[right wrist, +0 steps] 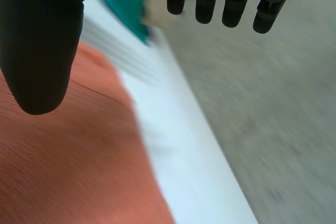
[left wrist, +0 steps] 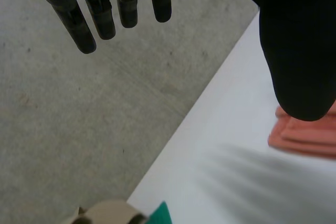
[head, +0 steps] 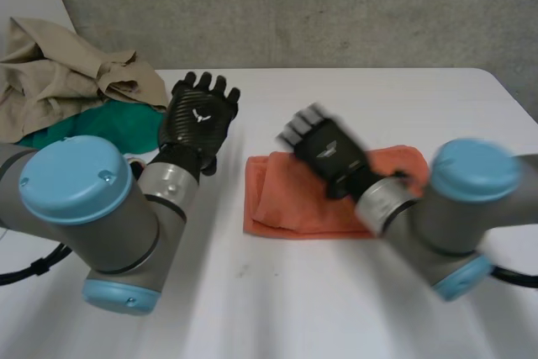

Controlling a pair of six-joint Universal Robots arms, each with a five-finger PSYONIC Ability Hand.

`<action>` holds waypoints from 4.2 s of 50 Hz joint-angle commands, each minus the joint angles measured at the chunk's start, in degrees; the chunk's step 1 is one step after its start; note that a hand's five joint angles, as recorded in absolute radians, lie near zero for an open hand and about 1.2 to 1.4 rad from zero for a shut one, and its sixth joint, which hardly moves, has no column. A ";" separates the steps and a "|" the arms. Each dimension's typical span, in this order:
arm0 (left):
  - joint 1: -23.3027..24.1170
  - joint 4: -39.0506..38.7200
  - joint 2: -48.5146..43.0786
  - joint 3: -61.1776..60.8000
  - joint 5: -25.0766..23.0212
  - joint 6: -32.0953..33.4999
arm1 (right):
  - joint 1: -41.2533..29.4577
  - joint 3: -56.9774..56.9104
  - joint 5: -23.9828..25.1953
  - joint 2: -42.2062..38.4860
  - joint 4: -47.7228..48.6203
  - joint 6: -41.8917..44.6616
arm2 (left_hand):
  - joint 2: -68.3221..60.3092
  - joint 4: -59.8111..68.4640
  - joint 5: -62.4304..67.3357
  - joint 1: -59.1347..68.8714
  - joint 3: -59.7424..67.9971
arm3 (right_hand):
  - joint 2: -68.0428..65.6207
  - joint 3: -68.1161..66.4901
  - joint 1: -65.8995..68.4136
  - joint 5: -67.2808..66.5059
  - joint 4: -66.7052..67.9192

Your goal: Fold the laundry.

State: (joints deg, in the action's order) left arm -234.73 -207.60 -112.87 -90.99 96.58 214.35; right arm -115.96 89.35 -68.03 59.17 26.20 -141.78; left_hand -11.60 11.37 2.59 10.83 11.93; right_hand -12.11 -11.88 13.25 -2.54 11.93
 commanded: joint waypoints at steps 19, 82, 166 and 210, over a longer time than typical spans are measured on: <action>5.95 0.71 -5.69 5.03 0.28 -1.48 | 18.76 3.55 -17.05 -0.46 -12.32 9.86 | 1.55 -1.32 -2.54 -0.78 -1.88 | -67.89 -68.12 66.75 -67.46 68.07; 9.38 29.62 -21.95 24.10 6.69 -21.79 | 4.08 -21.77 -12.55 -11.80 -36.83 -20.49 | -0.47 0.70 -0.53 1.24 0.14 | -3.17 -3.40 2.03 -2.74 3.35; 8.85 26.72 -6.92 23.84 -11.85 -20.91 | 26.66 -65.52 -30.67 -39.74 -20.48 -40.94 | 0.37 -0.14 -1.37 0.40 -0.70 | -67.89 -68.12 66.75 -67.46 68.07; 10.34 26.72 -4.99 23.57 -11.59 -21.26 | 30.11 -31.90 -22.07 -13.23 6.38 -10.26 | 0.71 -0.48 -1.70 0.06 -1.04 | 2.11 1.88 -3.25 2.54 -1.93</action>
State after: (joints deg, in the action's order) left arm -224.14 -180.88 -120.02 -67.44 84.70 193.10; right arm -80.09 38.35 -96.45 31.95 15.88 -151.77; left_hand -11.60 11.37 2.48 10.83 11.93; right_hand -12.11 -11.83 13.17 -2.46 11.96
